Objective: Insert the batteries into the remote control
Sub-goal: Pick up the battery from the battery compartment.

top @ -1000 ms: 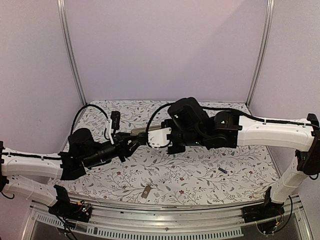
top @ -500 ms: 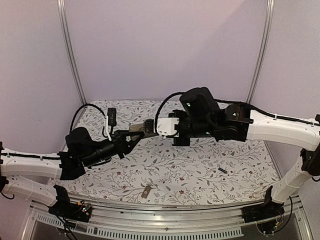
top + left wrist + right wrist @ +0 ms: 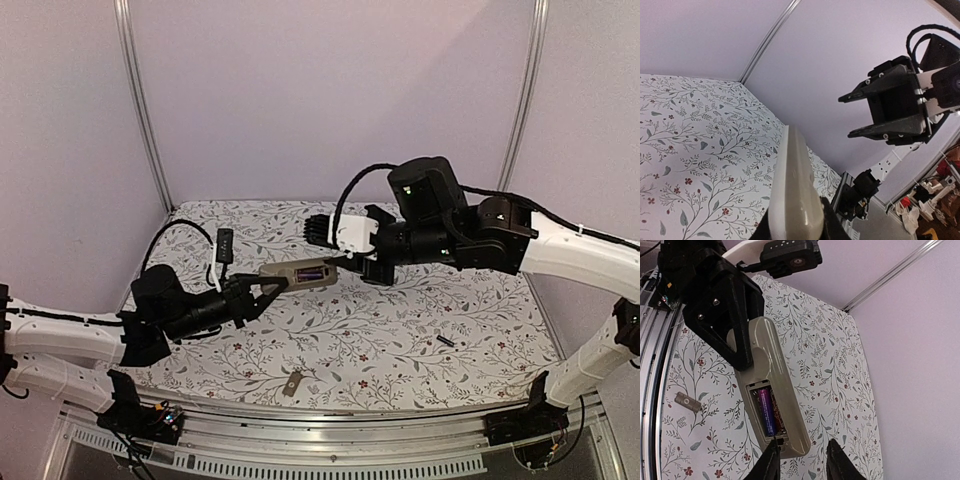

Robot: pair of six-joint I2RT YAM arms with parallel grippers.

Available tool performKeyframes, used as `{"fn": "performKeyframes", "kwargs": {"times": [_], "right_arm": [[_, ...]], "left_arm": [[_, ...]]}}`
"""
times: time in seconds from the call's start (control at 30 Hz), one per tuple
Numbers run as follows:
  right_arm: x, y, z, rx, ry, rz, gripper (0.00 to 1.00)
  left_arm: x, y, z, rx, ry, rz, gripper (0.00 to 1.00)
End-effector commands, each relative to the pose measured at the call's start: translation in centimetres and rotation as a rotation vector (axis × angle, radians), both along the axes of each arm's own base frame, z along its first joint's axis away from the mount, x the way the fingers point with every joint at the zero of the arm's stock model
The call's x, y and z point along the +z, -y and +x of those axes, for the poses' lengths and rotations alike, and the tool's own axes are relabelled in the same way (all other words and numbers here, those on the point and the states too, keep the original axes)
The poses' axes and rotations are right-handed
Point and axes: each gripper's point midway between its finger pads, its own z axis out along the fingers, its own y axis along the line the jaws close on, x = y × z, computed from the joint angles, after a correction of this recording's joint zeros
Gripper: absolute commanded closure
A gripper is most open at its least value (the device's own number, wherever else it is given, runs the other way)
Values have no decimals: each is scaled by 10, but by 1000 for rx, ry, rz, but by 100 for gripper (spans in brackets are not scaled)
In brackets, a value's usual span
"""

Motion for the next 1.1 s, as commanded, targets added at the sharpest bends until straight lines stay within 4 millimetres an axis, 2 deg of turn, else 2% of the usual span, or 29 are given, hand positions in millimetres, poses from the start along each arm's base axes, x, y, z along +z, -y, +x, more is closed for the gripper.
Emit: {"fn": "performKeyframes", "kwargs": {"times": [0.0,0.13,0.33,0.5,0.6,1.07], "right_arm": [[-35,-5,-22,60,-111,-72,62],[-41,-14,-47,135,-82,-69,49],[-55,-21,-53,135,-85,-87,49],[-72,-23,-39,52,-72,-130,52],[-75,-24,-34,29,-65,-133,55],[-92,-22,-18,-54,-38,-184,55]], "left_arm": [[8,-2,-10,-46,73,-7,100],[3,-4,-11,-47,70,-10,100],[1,-2,-10,-51,59,-7,100],[-3,2,-11,-71,49,6,100],[-5,5,-12,-88,53,21,100],[1,7,-15,-106,63,-4,100]]}}
